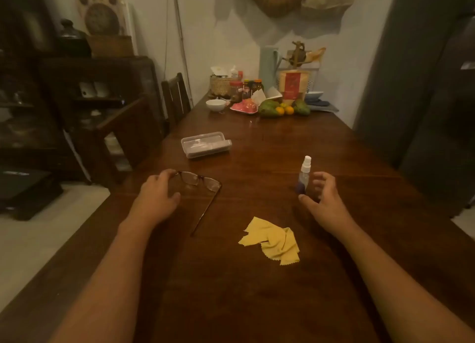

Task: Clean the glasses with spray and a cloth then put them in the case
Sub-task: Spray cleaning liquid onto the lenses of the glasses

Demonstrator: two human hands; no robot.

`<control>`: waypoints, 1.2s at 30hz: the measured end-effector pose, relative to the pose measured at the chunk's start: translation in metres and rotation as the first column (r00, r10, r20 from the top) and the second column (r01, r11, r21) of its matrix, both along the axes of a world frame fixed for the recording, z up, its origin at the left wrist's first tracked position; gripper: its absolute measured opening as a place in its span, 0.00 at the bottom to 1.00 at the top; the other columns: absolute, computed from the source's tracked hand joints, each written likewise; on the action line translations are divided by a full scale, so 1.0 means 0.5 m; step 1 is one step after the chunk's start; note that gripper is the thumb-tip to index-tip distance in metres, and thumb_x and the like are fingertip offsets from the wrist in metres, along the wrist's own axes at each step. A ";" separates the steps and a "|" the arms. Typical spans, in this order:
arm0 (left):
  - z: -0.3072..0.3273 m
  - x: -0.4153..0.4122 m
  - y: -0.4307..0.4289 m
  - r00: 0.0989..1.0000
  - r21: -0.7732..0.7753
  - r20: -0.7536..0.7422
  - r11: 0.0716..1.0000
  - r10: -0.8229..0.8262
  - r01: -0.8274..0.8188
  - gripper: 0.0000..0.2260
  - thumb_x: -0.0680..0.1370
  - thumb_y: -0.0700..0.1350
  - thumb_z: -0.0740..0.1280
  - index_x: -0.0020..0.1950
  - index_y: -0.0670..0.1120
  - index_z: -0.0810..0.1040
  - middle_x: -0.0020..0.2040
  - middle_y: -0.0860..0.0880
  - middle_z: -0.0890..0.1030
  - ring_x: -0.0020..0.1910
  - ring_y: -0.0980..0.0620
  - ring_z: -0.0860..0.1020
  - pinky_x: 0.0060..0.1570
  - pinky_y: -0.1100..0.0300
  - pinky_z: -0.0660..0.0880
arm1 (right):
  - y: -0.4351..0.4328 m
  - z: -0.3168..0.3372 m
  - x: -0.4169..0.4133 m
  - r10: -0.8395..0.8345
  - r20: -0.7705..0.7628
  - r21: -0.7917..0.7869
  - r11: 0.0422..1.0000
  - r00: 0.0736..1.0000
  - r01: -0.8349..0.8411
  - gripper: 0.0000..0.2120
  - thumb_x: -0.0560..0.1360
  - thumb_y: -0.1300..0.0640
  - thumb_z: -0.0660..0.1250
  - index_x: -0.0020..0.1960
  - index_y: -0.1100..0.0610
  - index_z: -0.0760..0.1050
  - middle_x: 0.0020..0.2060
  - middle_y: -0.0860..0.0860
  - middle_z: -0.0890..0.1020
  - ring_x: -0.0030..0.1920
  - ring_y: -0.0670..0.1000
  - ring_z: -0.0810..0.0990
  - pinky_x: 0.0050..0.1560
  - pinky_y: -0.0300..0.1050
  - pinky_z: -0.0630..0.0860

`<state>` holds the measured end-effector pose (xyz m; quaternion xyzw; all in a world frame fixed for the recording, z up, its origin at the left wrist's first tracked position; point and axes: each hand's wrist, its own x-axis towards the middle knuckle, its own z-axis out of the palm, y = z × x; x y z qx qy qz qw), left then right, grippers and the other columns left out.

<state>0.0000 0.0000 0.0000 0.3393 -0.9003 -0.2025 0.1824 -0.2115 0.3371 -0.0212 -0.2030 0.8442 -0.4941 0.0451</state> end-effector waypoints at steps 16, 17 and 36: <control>0.020 0.035 -0.004 0.984 0.249 -0.173 0.968 0.051 -0.006 0.16 0.78 0.49 0.69 0.58 0.69 0.72 0.43 0.55 0.84 0.39 0.56 0.84 0.39 0.55 0.82 | -0.059 0.009 -0.043 0.038 -0.001 -0.086 0.996 0.999 -0.038 0.21 0.77 0.50 0.71 0.68 0.46 0.69 0.58 0.44 0.75 0.63 0.51 0.74 0.53 0.44 0.71; 0.018 0.040 -0.013 0.980 0.242 -0.193 0.970 0.048 0.000 0.17 0.79 0.49 0.67 0.57 0.73 0.71 0.48 0.56 0.83 0.43 0.54 0.84 0.43 0.53 0.83 | -0.057 0.007 -0.042 0.048 -0.025 -0.101 0.994 0.999 -0.050 0.16 0.78 0.51 0.70 0.64 0.44 0.71 0.55 0.42 0.76 0.60 0.49 0.75 0.48 0.41 0.71; 0.027 0.021 0.017 0.930 -0.218 -0.190 0.938 -0.313 0.271 0.10 0.73 0.43 0.74 0.53 0.52 0.86 0.61 0.56 0.82 0.58 0.52 0.63 0.50 0.64 0.60 | -0.065 0.088 0.078 0.366 -0.001 -0.336 0.876 0.931 -0.345 0.11 0.82 0.63 0.61 0.55 0.48 0.75 0.37 0.46 0.82 0.37 0.45 0.81 0.39 0.39 0.76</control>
